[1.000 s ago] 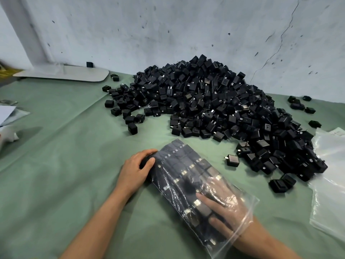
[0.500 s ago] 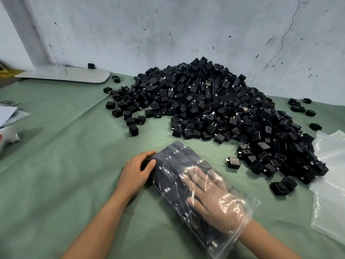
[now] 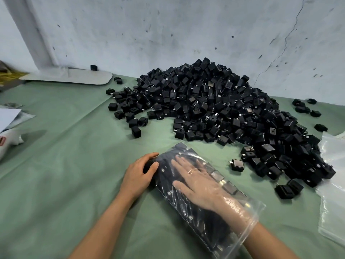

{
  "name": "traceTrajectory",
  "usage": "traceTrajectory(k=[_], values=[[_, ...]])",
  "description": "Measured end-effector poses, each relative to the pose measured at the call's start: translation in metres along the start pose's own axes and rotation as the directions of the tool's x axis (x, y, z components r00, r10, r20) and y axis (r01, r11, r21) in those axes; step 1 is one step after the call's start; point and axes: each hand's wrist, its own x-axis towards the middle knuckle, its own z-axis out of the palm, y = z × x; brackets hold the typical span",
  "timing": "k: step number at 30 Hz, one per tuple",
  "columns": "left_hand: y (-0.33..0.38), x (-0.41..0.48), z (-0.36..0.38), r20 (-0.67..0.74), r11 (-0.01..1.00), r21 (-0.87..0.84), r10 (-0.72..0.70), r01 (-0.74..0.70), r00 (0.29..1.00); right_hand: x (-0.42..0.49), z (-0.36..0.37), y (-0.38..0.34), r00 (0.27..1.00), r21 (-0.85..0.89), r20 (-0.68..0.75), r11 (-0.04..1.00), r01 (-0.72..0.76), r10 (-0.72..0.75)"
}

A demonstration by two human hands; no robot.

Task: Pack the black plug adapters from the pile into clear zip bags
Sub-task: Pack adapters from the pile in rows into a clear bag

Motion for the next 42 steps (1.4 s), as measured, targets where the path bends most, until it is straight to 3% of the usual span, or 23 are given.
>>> traceTrajectory(k=[16, 26, 36, 42], values=[[0.000, 0.002, 0.003, 0.002, 0.996, 0.079, 0.042, -0.042, 0.999, 0.013, -0.002, -0.003, 0.998, 0.073, -0.069, 0.997, 0.015, -0.010], [-0.001, 0.000, 0.004, -0.015, 0.999, 0.032, 0.044, -0.044, 0.999, 0.005, -0.005, -0.004, 0.996, 0.129, -0.090, 0.991, 0.026, -0.014], [0.000, 0.001, 0.004, -0.006, 0.995, 0.060, 0.085, -0.084, 0.996, 0.011, -0.010, -0.004, 0.998, 0.103, 0.029, 0.994, 0.044, -0.047], [-0.002, 0.001, 0.005, 0.006, 0.986, 0.096, 0.135, -0.135, 0.991, 0.013, -0.009, -0.007, 0.999, 0.073, 0.009, 0.996, 0.045, -0.045]])
